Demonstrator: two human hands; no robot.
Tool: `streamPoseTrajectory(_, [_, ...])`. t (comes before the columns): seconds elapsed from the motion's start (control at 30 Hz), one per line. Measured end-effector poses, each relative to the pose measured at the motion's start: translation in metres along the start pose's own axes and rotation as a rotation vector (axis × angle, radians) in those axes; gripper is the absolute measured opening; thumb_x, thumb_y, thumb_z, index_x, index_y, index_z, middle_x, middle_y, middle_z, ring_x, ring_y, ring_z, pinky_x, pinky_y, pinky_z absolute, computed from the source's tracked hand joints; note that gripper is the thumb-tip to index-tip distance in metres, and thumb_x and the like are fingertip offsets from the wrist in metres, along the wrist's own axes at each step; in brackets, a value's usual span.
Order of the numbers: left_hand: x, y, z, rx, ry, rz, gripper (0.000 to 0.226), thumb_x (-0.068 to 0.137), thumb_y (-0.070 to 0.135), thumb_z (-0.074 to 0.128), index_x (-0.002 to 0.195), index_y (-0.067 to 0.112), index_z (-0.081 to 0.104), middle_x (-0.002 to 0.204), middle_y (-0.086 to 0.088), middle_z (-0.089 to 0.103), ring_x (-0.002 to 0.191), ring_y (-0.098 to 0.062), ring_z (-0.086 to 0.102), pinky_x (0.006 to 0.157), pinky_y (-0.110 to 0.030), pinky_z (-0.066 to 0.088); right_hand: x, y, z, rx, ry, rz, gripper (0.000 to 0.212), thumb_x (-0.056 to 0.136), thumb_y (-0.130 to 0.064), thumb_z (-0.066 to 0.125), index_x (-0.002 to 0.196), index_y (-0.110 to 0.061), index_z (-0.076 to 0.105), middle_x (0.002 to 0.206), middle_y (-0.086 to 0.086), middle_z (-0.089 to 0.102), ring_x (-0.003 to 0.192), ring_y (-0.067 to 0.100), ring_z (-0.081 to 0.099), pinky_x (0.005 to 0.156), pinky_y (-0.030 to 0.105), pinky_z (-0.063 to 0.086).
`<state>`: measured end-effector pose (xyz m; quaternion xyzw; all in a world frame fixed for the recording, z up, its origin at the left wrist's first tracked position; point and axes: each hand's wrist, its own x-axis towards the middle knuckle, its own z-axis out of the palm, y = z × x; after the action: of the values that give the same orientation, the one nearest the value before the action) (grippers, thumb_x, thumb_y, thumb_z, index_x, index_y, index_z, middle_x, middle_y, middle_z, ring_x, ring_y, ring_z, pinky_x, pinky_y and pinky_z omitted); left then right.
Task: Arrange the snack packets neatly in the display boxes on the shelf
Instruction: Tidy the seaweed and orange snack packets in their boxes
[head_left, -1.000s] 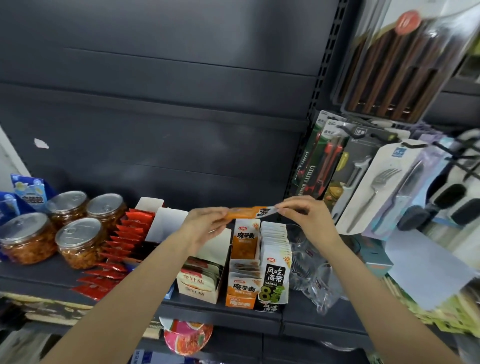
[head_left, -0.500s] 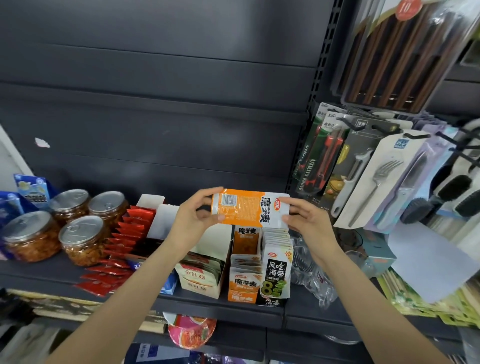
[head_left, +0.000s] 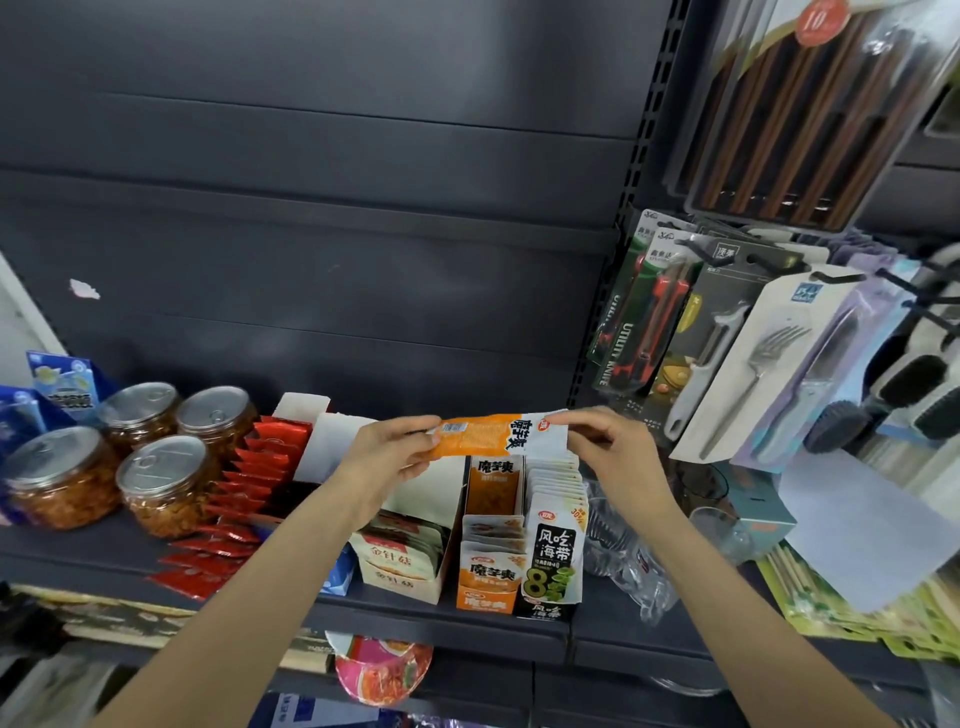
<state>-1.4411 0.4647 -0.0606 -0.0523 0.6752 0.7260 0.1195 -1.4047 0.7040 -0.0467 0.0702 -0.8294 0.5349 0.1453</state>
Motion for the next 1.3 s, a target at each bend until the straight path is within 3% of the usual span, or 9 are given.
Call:
streamPoseTrajectory(0.1, [0.005,0.0,0.007,-0.068,0.022,-0.095,0.021,0.095,0.013,0.053,0.111,0.007,0.065,0.102,-0.009,0.07,0.09,-0.016,0.065,0.08,-0.025,0.05,0.003,-0.001,0.001,-0.195,0.063,-0.071,0.01,0.084,-0.015,0.067,0.087,-0.021,0.074,0.107,-0.015,0.057,0.098,-0.003,0.054,0.083,0.011,0.043])
streamPoseTrajectory(0.23, [0.015,-0.002,0.015,0.089,0.152,-0.054,0.019,0.099,0.03,0.045,0.097,0.02,0.062,0.091,-0.002,0.071,0.082,-0.018,0.066,0.071,-0.025,0.048,0.008,-0.005,-0.001,-0.229,0.104,-0.103,0.008,0.086,-0.016,0.066,0.083,-0.018,0.073,0.078,-0.016,0.067,0.073,-0.004,0.061,0.067,0.011,0.045])
streamPoseTrajectory(0.33, [0.025,-0.012,0.011,0.44,0.168,0.119,0.022,0.099,0.022,0.043,0.107,0.017,0.062,0.101,-0.004,0.07,0.087,-0.018,0.064,0.078,-0.026,0.045,0.014,0.0,-0.004,-0.363,0.124,-0.082,0.011,0.087,-0.02,0.064,0.086,-0.014,0.074,0.076,-0.009,0.07,0.067,0.004,0.062,0.063,0.014,0.046])
streamPoseTrajectory(0.47, [0.031,-0.024,0.005,0.79,0.075,0.252,0.027,0.095,0.016,0.052,0.121,0.016,0.059,0.118,-0.002,0.064,0.105,-0.014,0.058,0.087,-0.019,0.041,0.02,0.01,-0.005,-0.585,0.039,-0.07,0.012,0.088,-0.024,0.064,0.092,-0.02,0.075,0.082,-0.005,0.073,0.071,0.012,0.065,0.068,0.033,0.053])
streamPoseTrajectory(0.7, [0.044,-0.037,-0.005,1.316,-0.092,0.338,0.045,0.094,0.03,0.052,0.138,0.032,0.042,0.148,0.008,0.037,0.138,-0.016,0.03,0.112,-0.032,0.028,0.034,0.023,0.012,-0.645,-0.186,0.013,0.014,0.089,-0.02,0.063,0.099,-0.017,0.072,0.089,0.0,0.073,0.081,0.013,0.065,0.079,0.034,0.053])
streamPoseTrajectory(0.8, [0.045,-0.036,-0.008,1.369,-0.113,0.366,0.046,0.095,0.032,0.051,0.139,0.034,0.04,0.149,0.01,0.036,0.138,-0.014,0.03,0.113,-0.031,0.025,0.042,0.033,0.026,-0.647,-0.235,0.038,0.014,0.089,-0.02,0.062,0.101,-0.019,0.069,0.088,0.0,0.072,0.083,0.014,0.066,0.078,0.037,0.054])
streamPoseTrajectory(0.97, [0.045,-0.032,-0.011,1.336,-0.192,0.331,0.049,0.096,0.027,0.049,0.143,0.035,0.035,0.153,0.009,0.028,0.141,-0.016,0.023,0.114,-0.032,0.024,0.056,0.048,0.05,-0.65,-0.339,0.032,0.021,0.094,-0.017,0.053,0.108,-0.016,0.069,0.105,0.004,0.07,0.098,0.021,0.064,0.086,0.04,0.051])
streamPoseTrajectory(1.17, [0.047,-0.033,-0.017,1.294,-0.232,0.331,0.049,0.096,0.029,0.049,0.143,0.035,0.035,0.154,0.01,0.026,0.142,-0.016,0.021,0.113,-0.032,0.024,0.071,0.062,0.071,-0.712,-0.286,0.065,0.02,0.094,-0.017,0.053,0.105,-0.02,0.07,0.102,0.004,0.069,0.094,0.023,0.064,0.081,0.041,0.053])
streamPoseTrajectory(1.3, [0.049,-0.035,-0.021,1.256,-0.256,0.324,0.051,0.095,0.029,0.051,0.143,0.036,0.035,0.154,0.01,0.025,0.142,-0.017,0.019,0.113,-0.034,0.023,0.076,0.067,0.081,-0.791,-0.284,0.038,0.021,0.094,-0.01,0.051,0.105,-0.011,0.069,0.105,0.009,0.062,0.095,0.026,0.06,0.078,0.036,0.05])
